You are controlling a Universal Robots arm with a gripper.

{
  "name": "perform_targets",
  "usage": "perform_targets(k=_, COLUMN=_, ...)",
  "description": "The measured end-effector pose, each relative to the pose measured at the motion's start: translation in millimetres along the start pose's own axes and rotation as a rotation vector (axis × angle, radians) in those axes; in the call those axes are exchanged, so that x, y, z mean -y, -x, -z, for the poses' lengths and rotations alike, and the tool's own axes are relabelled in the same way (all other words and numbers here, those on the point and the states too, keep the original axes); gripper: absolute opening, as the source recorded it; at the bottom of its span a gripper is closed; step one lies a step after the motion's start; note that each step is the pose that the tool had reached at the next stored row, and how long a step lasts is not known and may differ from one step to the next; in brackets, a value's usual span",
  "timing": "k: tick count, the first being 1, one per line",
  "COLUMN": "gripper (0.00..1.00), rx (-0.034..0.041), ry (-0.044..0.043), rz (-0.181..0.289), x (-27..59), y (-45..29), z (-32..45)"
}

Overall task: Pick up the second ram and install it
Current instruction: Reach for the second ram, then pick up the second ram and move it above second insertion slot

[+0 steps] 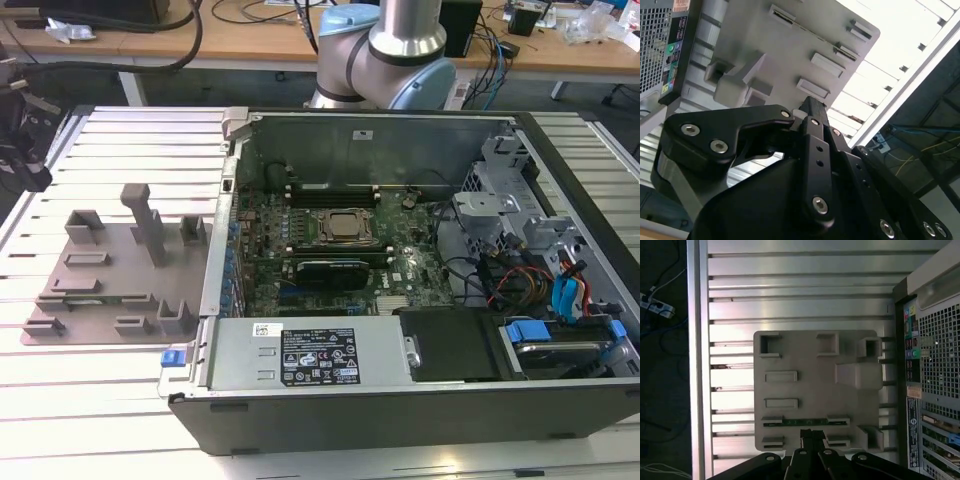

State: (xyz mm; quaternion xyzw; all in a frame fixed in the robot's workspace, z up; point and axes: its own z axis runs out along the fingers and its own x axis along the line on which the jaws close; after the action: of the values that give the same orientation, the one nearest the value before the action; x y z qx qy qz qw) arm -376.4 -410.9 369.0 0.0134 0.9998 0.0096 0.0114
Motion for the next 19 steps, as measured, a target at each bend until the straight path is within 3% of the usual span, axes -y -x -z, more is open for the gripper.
perform_targets(k=5, gripper=0.10, rx=0.0001, ry=0.0002, rz=0.009, x=8.1, y=0.4, z=-3.8)
perform_targets(k=19, gripper=0.10, rx=0.0000, ry=0.0001, rz=0.010, x=8.3, y=0.6, z=-4.2)
